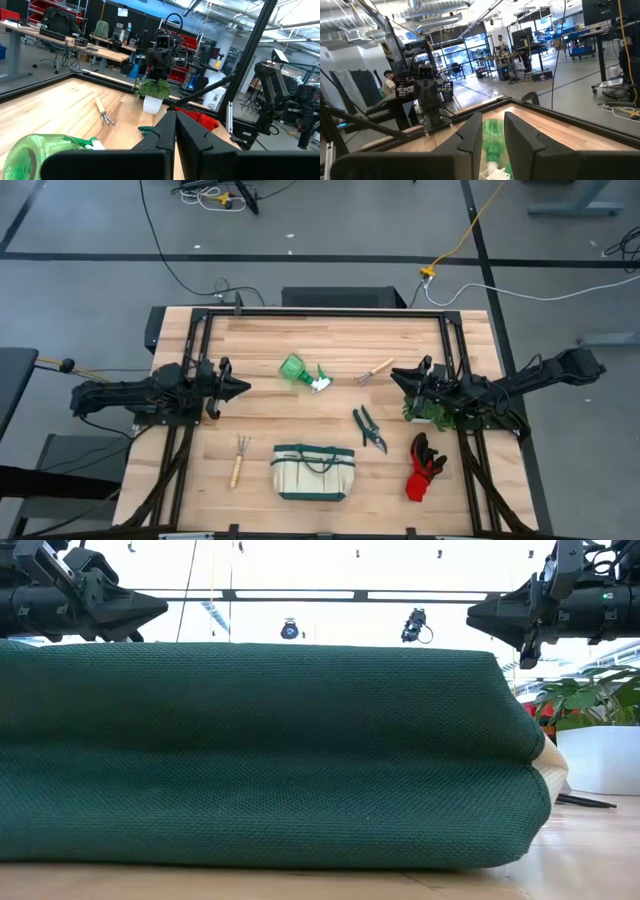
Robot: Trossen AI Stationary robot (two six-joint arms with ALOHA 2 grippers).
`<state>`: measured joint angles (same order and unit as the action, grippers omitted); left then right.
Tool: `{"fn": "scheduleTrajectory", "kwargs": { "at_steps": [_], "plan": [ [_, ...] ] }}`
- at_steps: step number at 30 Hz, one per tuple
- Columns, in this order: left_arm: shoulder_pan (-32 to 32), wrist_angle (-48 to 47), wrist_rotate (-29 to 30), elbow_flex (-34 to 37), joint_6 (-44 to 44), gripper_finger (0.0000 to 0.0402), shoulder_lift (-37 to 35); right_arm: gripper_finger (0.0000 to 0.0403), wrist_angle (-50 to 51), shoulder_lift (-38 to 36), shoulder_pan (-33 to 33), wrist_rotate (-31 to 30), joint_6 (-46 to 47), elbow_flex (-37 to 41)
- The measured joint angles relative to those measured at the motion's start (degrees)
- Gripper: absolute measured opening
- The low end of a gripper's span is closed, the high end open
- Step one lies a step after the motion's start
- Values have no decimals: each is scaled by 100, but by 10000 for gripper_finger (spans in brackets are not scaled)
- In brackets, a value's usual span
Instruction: Pick & Place Garden tools in Gardening bag
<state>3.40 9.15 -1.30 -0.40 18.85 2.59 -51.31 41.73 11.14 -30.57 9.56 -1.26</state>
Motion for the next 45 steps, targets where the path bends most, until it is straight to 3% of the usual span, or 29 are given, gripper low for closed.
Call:
{"fn": "scheduleTrajectory", "kwargs": {
  "at_steps": [24,31,45],
  "plan": [
    [0,0,0,0,2,18,2,82,0,0,0,1,0,0],
    [2,43,310,0,2,18,2,82,0,-1,0,0,0,0],
    [-2,179,-4,0,451,18,2,82,0,1,0,1,0,1]
  ]
}}
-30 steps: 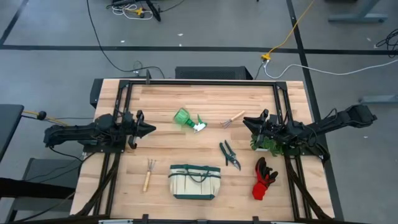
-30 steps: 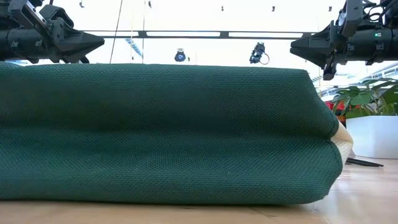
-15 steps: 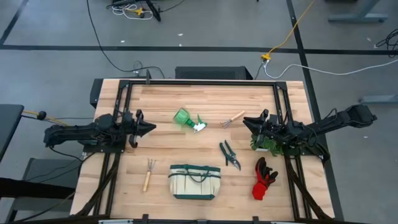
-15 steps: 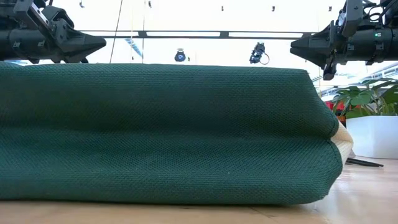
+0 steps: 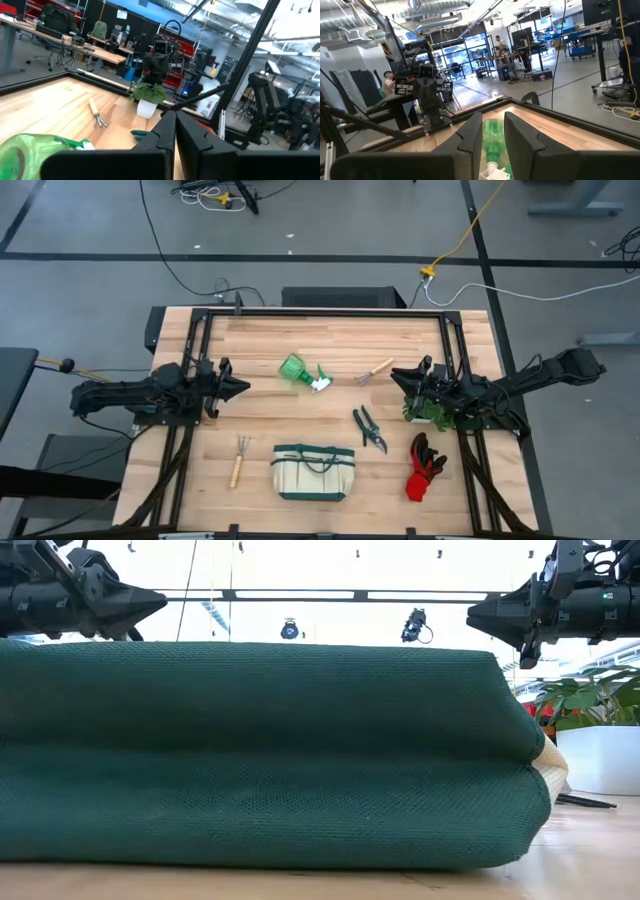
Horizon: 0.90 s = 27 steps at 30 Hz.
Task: Pick & Place Garden tools in Gardening bag
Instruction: Prepare the gardening bag
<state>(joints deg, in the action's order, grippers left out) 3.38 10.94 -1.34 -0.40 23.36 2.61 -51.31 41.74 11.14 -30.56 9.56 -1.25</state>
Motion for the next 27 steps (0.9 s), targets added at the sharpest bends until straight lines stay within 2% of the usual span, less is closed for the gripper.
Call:
{"fn": "scheduleTrajectory", "kwargs": {
  "at_steps": [8,13,21,27],
  "plan": [
    [0,-6,6,0,-8,18,0,82,0,0,0,1,0,-1],
    [1,53,159,0,-408,18,0,82,0,0,0,-1,0,-1],
    [2,48,-443,-2,-451,18,0,82,0,0,0,1,0,-1],
    [0,136,-449,-1,-453,18,-1,82,0,-1,1,0,0,-1]
  ]
}}
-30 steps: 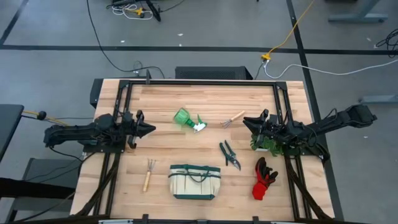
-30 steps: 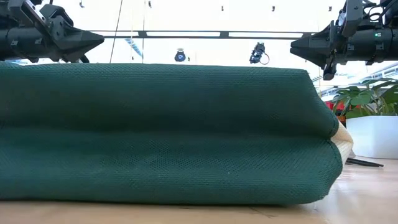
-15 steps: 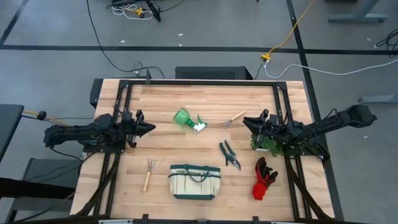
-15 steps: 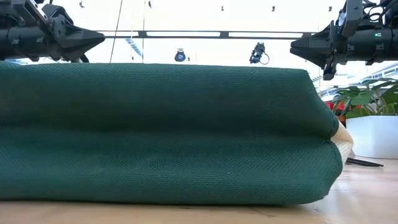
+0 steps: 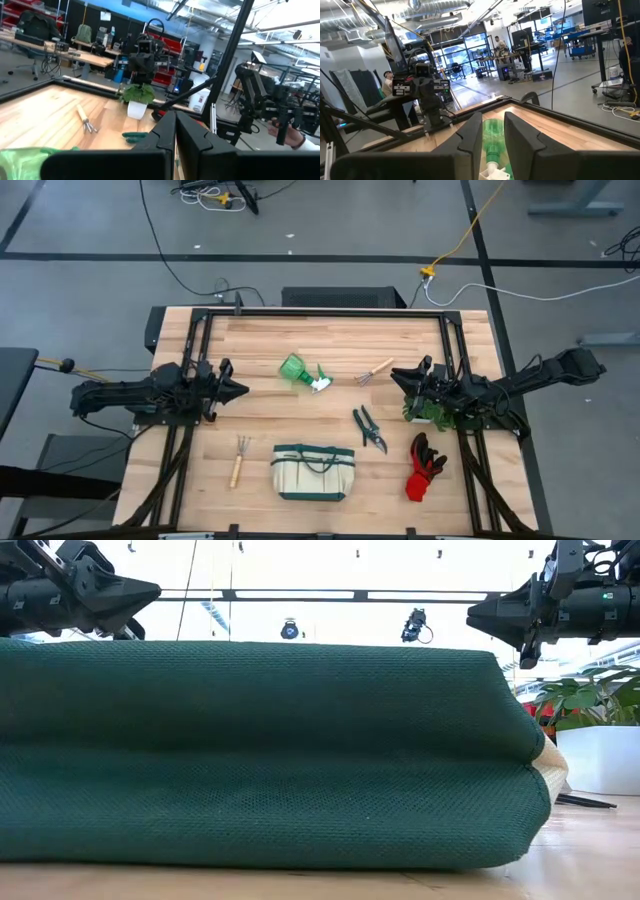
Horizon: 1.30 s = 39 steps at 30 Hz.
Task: Pick & Place Garden tools in Gardening bag
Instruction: Prepare the gardening bag
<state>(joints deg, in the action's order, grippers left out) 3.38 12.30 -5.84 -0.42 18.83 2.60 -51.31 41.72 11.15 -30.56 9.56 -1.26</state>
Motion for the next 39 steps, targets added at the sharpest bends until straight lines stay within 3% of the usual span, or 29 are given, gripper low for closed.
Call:
{"fn": "scheduleTrajectory", "kwargs": {
  "at_steps": [10,15,18,26,32,39],
  "plan": [
    [-11,68,-1,-1,468,18,36,82,0,-1,-1,-1,-2,2],
    [-124,60,-8,-266,453,19,478,82,-1,-1,-1,-1,-1,2],
    [-233,84,-8,-660,213,19,1038,82,-2,1,-1,-1,0,0],
    [-531,-190,-266,-1547,-336,22,3361,82,-1,1,-1,0,-1,0],
    [-722,-336,-328,-2250,-227,72,4939,82,-2,-1,-1,-1,0,2],
    [-987,-697,-1103,-3261,-380,122,6137,82,0,-1,-1,-1,0,2]
  ]
}}
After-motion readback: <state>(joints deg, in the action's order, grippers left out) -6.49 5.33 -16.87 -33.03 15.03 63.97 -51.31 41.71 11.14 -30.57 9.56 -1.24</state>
